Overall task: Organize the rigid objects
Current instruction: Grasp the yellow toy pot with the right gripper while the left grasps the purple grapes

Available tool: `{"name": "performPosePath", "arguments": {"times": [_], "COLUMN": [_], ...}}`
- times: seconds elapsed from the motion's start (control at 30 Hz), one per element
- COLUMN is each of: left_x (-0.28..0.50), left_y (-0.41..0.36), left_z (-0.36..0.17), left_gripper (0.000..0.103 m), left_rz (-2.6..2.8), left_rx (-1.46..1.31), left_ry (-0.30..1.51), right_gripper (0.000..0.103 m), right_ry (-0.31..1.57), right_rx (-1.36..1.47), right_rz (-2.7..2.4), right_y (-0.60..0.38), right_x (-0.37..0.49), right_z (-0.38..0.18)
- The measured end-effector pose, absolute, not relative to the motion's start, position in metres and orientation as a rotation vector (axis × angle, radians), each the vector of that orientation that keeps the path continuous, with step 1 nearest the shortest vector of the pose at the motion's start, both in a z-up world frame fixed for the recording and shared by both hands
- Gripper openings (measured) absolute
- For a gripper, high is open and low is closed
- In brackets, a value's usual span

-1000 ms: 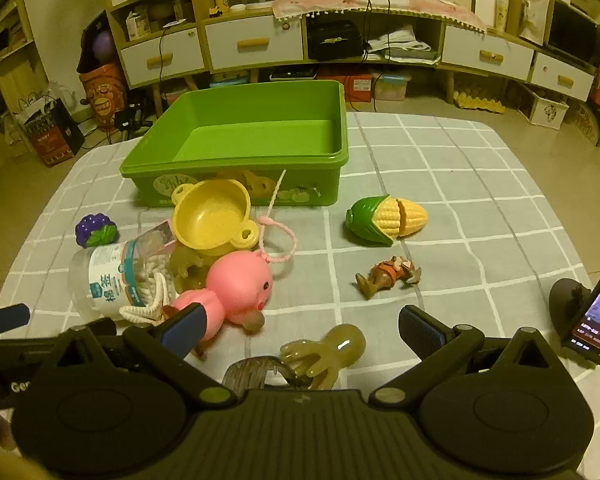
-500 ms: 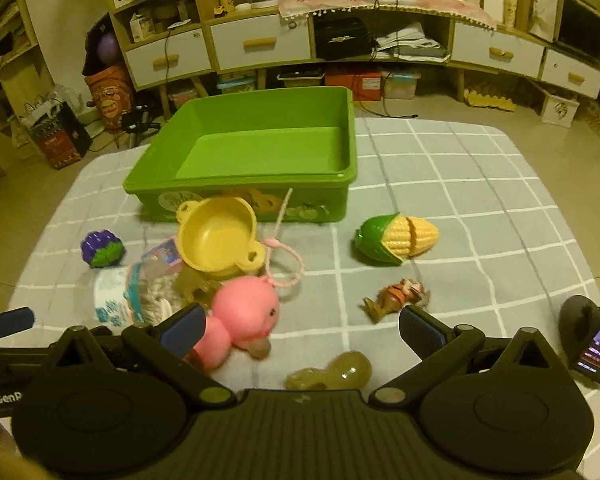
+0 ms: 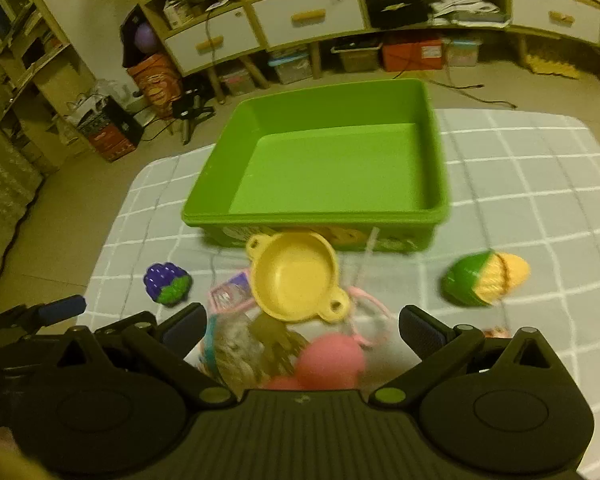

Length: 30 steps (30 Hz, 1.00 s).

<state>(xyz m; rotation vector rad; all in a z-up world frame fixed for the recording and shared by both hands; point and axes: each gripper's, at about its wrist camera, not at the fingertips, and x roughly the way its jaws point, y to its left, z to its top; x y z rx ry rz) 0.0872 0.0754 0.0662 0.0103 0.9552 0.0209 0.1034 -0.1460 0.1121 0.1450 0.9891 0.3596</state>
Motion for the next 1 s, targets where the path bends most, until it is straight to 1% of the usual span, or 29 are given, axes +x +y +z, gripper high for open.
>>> {"name": "performPosePath", "arguments": {"times": [0.1,0.17,0.27,0.37,0.7,1.0], "left_x": [0.098,0.105,0.115,0.122,0.131,0.130], "left_y": [0.084,0.090,0.100,0.107,0.123,0.129], "left_z": [0.058,0.050,0.042,0.036,0.017,0.012], "left_gripper": [0.100,0.099,0.098,0.097,0.088,0.082], "left_rz": [0.029,0.022,0.016,0.018,0.051,0.076], "left_rx": [0.013,0.003,-0.036,-0.073,-0.155,-0.203], "left_ry": [0.958,0.970,0.988,0.986,1.019,0.992], "right_gripper": [0.081,0.076,0.074,0.071,0.071,0.071], "right_ry": [1.019,1.028,1.038,1.051,1.081,1.081], "right_rx": [0.180,0.225,0.292,0.294,0.157,0.082], "right_rz": [0.400,0.426,0.462,0.454,0.379,0.365], "right_y": [-0.138,-0.138,-0.139,-0.135,-0.120,-0.102], "right_x": [0.119,0.126,0.136,0.145,0.154,0.153], "right_z": [0.103,0.098,0.090,0.079,0.053,0.038]}}
